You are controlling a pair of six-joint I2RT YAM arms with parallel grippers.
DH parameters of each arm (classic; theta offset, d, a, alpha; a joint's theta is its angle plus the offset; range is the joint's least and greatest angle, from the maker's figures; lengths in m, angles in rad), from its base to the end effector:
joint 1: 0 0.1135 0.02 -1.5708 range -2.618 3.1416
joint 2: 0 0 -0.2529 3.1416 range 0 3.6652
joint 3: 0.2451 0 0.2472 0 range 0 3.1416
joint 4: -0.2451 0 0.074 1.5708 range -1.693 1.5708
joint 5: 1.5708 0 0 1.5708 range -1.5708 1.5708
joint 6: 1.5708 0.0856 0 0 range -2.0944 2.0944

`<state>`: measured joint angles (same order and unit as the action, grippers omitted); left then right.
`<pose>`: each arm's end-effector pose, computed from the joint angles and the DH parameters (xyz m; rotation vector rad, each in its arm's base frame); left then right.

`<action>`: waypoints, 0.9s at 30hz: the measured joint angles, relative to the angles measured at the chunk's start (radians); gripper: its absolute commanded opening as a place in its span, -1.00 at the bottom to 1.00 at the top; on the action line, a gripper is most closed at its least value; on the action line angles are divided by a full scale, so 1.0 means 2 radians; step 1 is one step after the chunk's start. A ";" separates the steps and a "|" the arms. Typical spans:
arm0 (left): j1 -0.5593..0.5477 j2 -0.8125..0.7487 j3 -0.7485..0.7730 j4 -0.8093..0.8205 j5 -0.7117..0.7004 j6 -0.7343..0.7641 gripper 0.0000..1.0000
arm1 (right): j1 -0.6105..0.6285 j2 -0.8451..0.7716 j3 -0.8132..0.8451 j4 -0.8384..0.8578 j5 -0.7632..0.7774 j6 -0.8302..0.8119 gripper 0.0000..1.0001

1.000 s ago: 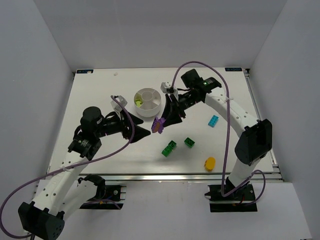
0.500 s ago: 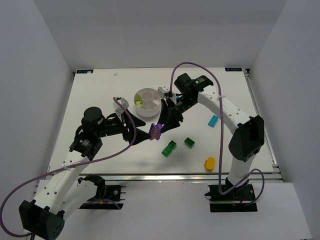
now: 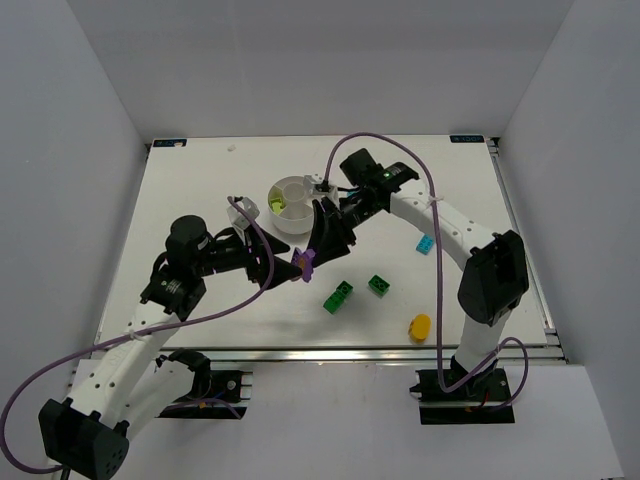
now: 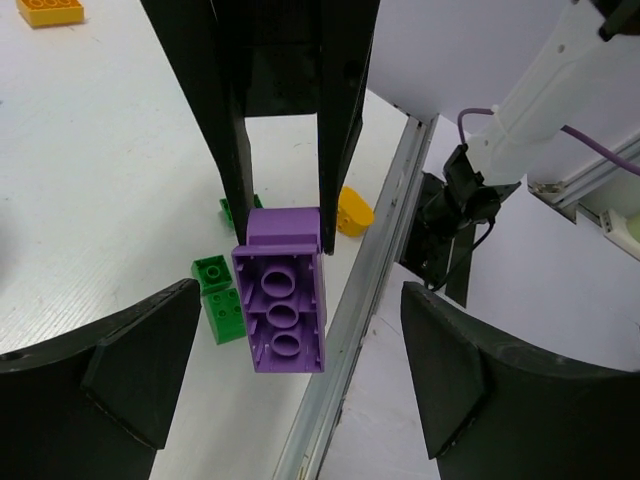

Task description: Sort the legos into containers by color

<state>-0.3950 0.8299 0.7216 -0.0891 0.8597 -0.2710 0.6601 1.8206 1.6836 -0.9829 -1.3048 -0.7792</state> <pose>0.1795 -0.1451 0.3083 0.7634 1.7026 -1.2248 0.2419 0.2923 0.2984 -1.7009 1.3690 1.6108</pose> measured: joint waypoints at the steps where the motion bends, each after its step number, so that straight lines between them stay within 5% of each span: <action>1: 0.000 0.000 -0.002 -0.001 -0.003 0.000 0.73 | 0.001 -0.003 -0.012 0.022 0.004 0.022 -1.00; 13: 0.000 0.009 -0.004 -0.012 -0.015 0.009 0.51 | 0.007 -0.034 -0.056 0.151 0.024 0.147 -1.00; 23: 0.000 0.011 -0.006 -0.015 -0.018 0.010 -0.23 | 0.007 -0.037 -0.057 0.166 0.023 0.164 -1.00; 27: 0.000 0.015 -0.006 -0.016 -0.017 0.009 -0.78 | 0.007 -0.037 -0.061 0.168 0.023 0.163 -1.00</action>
<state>-0.3950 0.8597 0.7094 -0.1207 0.8261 -0.2523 0.6743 1.7470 1.5608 -0.6468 -1.2594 -0.4526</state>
